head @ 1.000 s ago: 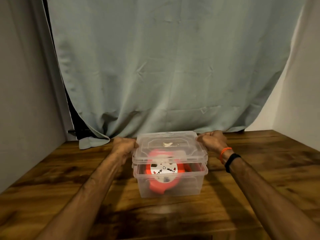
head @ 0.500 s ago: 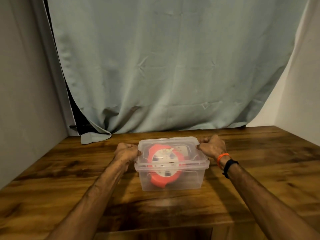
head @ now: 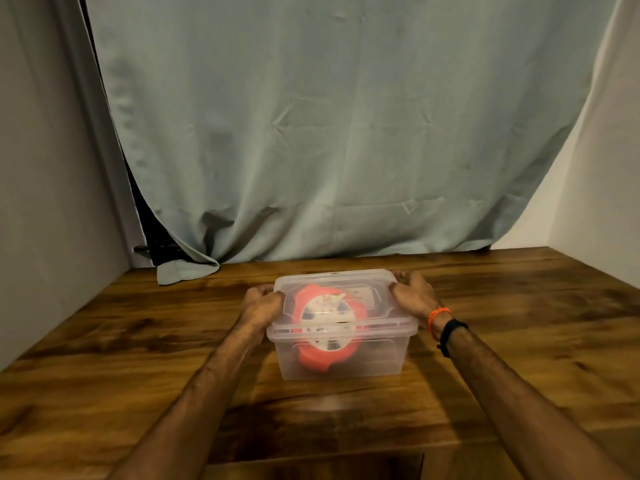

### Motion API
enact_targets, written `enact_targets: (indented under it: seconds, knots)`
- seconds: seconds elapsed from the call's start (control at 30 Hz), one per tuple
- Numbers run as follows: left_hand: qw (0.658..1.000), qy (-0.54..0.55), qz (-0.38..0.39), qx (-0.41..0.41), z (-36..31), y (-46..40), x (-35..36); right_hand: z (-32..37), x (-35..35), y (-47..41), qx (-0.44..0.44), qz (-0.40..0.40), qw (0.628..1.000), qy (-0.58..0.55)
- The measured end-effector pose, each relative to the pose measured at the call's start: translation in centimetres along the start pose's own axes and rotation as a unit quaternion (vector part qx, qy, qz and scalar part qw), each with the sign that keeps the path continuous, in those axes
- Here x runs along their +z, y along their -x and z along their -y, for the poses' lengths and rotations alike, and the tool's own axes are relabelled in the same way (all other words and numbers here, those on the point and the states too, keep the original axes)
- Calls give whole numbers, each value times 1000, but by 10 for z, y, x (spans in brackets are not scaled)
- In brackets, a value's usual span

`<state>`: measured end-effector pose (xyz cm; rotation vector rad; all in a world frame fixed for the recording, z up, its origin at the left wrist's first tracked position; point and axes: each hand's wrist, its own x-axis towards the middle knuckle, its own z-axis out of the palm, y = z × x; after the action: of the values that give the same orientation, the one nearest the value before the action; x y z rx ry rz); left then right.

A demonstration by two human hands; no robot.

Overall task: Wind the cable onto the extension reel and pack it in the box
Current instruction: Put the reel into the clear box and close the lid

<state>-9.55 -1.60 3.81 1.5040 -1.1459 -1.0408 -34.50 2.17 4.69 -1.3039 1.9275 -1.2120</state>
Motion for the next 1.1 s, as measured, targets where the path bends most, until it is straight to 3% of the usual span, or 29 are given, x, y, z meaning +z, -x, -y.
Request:
enact_targets:
  seconds: [0.2, 0.53, 0.8, 0.97, 1.1]
  knots:
    - [1000, 12, 7, 10, 4, -1, 3, -4, 1, -1, 2, 30, 997, -76]
    - [998, 52, 2, 37, 14, 6, 4, -16, 6, 0, -18, 23, 995, -94]
    - [996, 79, 24, -18, 9, 5, 2, -17, 6, -2, 14, 45, 990, -132]
    - [987, 50, 76, -129, -4, -2, -14, -19, -8, -7, 124, 96, 973, -170]
    - [989, 21, 64, -130, -8, -6, -16, -16, -14, -10, 144, 119, 972, -142]
